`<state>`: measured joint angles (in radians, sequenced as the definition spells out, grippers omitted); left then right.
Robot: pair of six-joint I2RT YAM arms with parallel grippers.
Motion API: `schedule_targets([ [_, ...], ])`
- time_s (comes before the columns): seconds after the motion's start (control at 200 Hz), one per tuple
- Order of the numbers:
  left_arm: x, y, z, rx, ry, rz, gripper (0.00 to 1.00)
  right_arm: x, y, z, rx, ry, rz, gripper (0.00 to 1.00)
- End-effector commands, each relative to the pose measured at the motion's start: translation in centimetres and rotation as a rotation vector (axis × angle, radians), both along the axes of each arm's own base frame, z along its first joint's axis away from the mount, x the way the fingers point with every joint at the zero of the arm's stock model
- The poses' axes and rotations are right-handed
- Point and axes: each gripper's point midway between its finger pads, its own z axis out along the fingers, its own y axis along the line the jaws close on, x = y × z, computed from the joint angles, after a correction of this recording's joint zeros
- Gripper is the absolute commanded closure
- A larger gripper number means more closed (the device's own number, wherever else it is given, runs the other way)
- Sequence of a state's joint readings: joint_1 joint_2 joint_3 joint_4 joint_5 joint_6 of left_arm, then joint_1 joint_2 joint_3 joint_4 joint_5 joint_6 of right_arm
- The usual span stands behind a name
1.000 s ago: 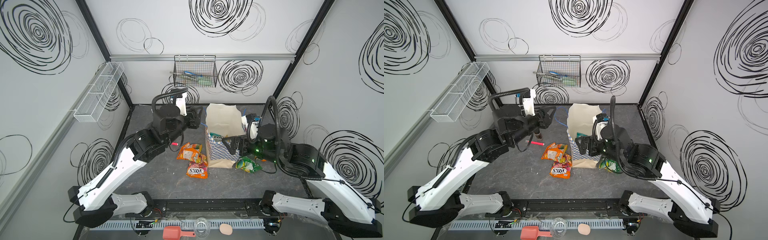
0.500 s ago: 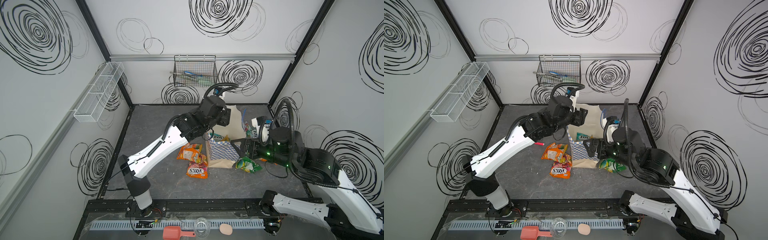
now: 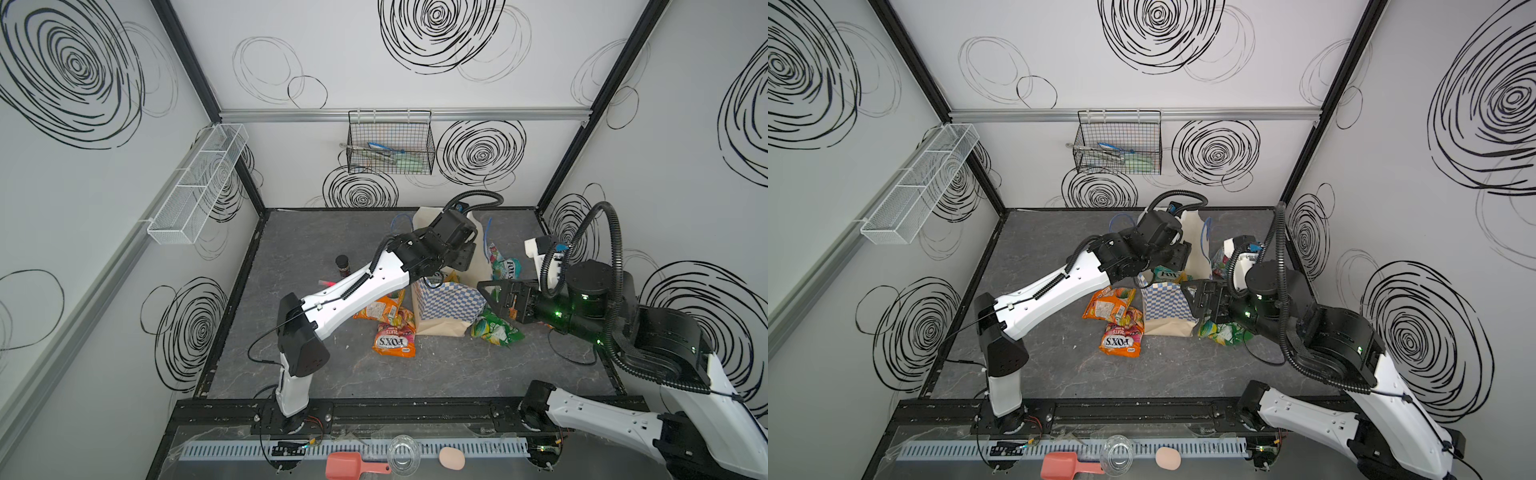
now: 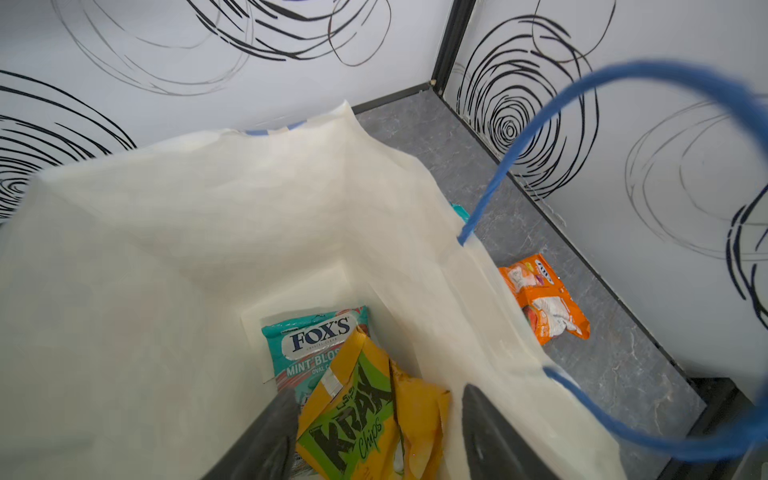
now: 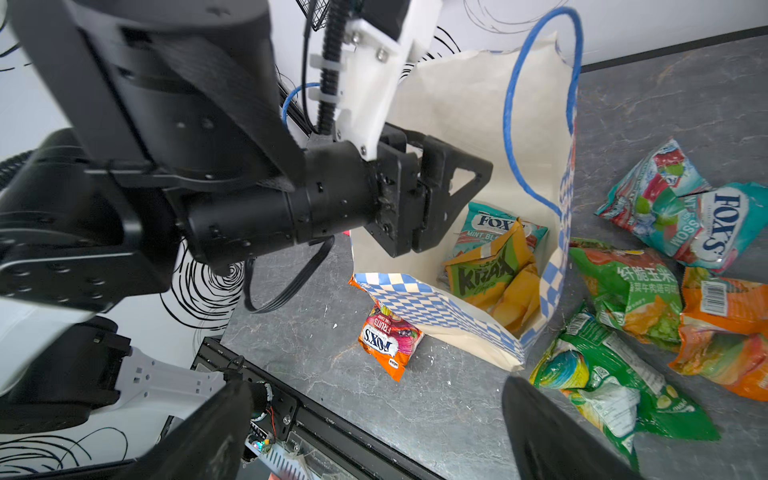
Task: Take the snacks out of the paper bag
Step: 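Move the left gripper back over the bag and down inside, then grasp the yellow Krax chips packet inside the bag with the left gripper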
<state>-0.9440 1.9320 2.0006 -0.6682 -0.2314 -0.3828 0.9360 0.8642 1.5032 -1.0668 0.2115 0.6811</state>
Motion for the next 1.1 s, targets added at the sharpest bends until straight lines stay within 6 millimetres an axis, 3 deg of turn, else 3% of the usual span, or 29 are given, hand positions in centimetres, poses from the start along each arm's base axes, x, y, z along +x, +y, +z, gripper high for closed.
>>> schedule_targets([
  [0.0,0.2,-0.6,-3.2,0.019,0.074,-0.023,0.34,-0.3,-1.2,0.5,0.009,0.000,-0.035,0.02],
  [0.275,0.2,-0.7,-9.5,0.128,0.196,-0.048,0.33,-0.5,-1.5,0.7,0.010,0.000,-0.033,0.02],
  [0.51,-1.8,0.3,-15.6,0.269,0.365,-0.118,0.33,-0.6,-2.0,1.4,0.018,-0.020,-0.047,0.02],
  [0.64,-2.6,0.7,-17.7,0.295,0.409,-0.137,0.33,-0.5,-1.9,1.5,0.011,-0.021,-0.043,0.02],
  [0.931,-2.4,2.7,-22.8,0.394,0.443,-0.124,0.30,-0.7,-1.7,1.5,0.016,-0.020,-0.030,0.02],
  [1.096,-2.4,3.8,-25.3,0.468,0.420,-0.126,0.22,-0.8,-1.9,1.5,0.017,-0.014,-0.028,0.02],
])
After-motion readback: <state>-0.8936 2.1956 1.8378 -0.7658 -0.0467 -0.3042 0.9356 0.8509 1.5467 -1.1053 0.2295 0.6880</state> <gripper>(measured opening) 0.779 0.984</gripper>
